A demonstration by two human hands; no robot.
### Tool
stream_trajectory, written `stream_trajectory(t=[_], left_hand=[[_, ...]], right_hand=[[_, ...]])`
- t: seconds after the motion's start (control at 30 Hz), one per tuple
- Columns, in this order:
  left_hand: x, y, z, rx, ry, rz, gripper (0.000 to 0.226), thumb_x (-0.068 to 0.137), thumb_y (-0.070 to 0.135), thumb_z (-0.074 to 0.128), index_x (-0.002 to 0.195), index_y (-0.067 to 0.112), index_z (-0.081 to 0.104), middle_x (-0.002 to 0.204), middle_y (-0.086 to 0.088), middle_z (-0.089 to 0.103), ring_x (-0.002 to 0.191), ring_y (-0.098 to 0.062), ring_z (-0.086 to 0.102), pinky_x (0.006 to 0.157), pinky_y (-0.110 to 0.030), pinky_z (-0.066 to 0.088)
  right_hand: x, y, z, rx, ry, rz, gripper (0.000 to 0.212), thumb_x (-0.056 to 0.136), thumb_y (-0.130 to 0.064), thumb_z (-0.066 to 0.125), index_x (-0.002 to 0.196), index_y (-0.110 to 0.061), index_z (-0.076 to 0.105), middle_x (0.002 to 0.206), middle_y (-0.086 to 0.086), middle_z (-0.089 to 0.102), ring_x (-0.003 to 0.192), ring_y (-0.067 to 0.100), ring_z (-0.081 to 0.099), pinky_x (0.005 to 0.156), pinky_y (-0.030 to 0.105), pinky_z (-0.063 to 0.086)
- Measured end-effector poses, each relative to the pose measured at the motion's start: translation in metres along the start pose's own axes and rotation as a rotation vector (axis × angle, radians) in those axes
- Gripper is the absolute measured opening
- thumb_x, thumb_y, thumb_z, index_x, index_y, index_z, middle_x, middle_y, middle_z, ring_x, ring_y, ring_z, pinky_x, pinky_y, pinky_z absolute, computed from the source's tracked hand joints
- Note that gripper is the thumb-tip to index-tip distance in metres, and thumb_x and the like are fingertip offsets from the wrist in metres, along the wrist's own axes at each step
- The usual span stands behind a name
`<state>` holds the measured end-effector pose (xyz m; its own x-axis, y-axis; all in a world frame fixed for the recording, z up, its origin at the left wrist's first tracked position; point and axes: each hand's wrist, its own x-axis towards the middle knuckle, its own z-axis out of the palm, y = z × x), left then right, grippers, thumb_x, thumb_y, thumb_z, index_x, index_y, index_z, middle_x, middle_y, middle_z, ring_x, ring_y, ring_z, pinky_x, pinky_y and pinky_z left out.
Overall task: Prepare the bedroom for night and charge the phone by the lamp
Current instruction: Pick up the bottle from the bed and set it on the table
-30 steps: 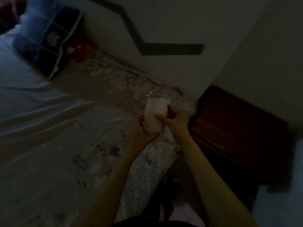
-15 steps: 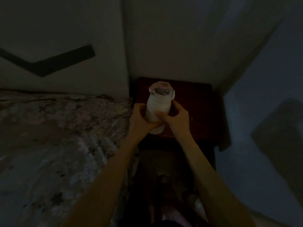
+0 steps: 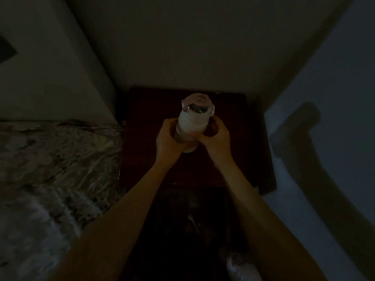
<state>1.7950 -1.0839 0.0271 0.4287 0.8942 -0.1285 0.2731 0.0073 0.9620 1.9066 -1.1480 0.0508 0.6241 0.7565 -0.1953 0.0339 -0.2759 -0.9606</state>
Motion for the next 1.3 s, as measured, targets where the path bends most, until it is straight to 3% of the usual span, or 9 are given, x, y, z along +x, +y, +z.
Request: stream_trajectory(t=[0.1,0.2,0.33,0.47,0.57,0.77,0.97,1.13,1.3], left_hand=[[0.004,-0.025,0.004,-0.033,-0.013,-0.028,0.069,0.059,0.020,0.083,0.117,0.017,0.045,0.113,0.001,0.058,0.104,-0.011,0.058,0.083,-0.028,0.053],[0.005,-0.039,0.006,-0.034,-0.058,0.001,0.070,0.060,0.025,0.080,0.119,0.015,0.045,0.116,-0.001,0.058,0.107,-0.012,0.058,0.085,-0.026,0.052],[0.010,-0.049,0.007,-0.021,-0.103,0.041,0.069,0.063,0.019,0.080,0.121,0.011,0.043,0.117,-0.002,0.056,0.109,-0.012,0.057,0.088,-0.027,0.051],[0.014,-0.051,0.008,0.009,-0.114,0.064,0.067,0.067,0.009,0.078,0.122,0.006,0.041,0.122,-0.006,0.054,0.110,-0.011,0.055,0.089,-0.022,0.049],[0.012,-0.054,0.007,0.041,-0.100,0.063,0.065,0.069,0.013,0.078,0.122,0.005,0.042,0.121,-0.006,0.056,0.108,-0.009,0.055,0.088,-0.016,0.048],[0.008,-0.059,0.002,0.066,-0.161,0.092,0.069,0.072,0.021,0.075,0.130,0.011,0.039,0.122,0.007,0.049,0.112,-0.005,0.050,0.089,-0.009,0.043],[0.003,-0.062,-0.011,0.126,-0.301,0.075,0.087,0.065,0.040,0.071,0.138,0.014,0.031,0.138,-0.006,0.046,0.123,-0.011,0.045,0.098,-0.020,0.040],[-0.013,-0.043,-0.041,0.344,-0.066,0.131,0.062,0.079,0.016,0.069,0.134,0.007,0.040,0.132,-0.013,0.051,0.122,-0.021,0.047,0.100,-0.024,0.034],[-0.059,-0.020,-0.093,0.469,0.073,0.171,0.059,0.081,0.027,0.059,0.134,0.009,0.040,0.126,-0.013,0.056,0.115,-0.025,0.051,0.097,-0.028,0.036]], right_hand=[[0.001,0.018,0.009,-0.058,0.025,-0.019,0.068,0.066,-0.016,0.080,0.126,-0.013,0.047,0.114,-0.009,0.054,0.101,-0.004,0.051,0.079,0.003,0.043],[0.000,0.030,0.013,-0.086,0.064,-0.038,0.069,0.065,-0.018,0.081,0.124,-0.013,0.047,0.111,-0.012,0.050,0.095,-0.012,0.047,0.077,-0.003,0.037],[-0.005,0.039,0.016,-0.089,0.102,-0.056,0.072,0.065,-0.019,0.081,0.126,-0.011,0.044,0.123,0.001,0.054,0.109,0.002,0.049,0.085,0.004,0.042],[-0.002,0.041,0.016,-0.071,0.088,-0.054,0.074,0.065,-0.016,0.081,0.126,-0.011,0.042,0.116,-0.008,0.050,0.106,-0.003,0.047,0.082,0.002,0.040],[-0.004,0.045,0.016,-0.074,0.084,-0.047,0.074,0.065,-0.015,0.081,0.128,-0.014,0.041,0.115,-0.015,0.049,0.102,-0.014,0.048,0.083,0.003,0.040],[-0.008,0.047,0.016,-0.047,0.081,-0.029,0.079,0.069,-0.017,0.079,0.135,-0.016,0.035,0.135,-0.001,0.046,0.118,0.000,0.042,0.092,0.007,0.040],[-0.012,0.051,0.013,-0.100,0.032,-0.045,0.079,0.074,-0.015,0.075,0.139,-0.014,0.030,0.143,0.004,0.039,0.128,0.007,0.037,0.101,0.015,0.035],[-0.038,0.045,0.009,-0.170,0.117,0.016,0.072,0.079,-0.014,0.068,0.140,-0.016,0.029,0.144,0.004,0.038,0.131,0.014,0.035,0.106,0.028,0.032],[-0.082,0.016,0.020,-0.250,0.268,-0.110,0.056,0.083,-0.007,0.058,0.135,-0.011,0.037,0.143,0.011,0.039,0.132,0.020,0.035,0.109,0.038,0.032]])
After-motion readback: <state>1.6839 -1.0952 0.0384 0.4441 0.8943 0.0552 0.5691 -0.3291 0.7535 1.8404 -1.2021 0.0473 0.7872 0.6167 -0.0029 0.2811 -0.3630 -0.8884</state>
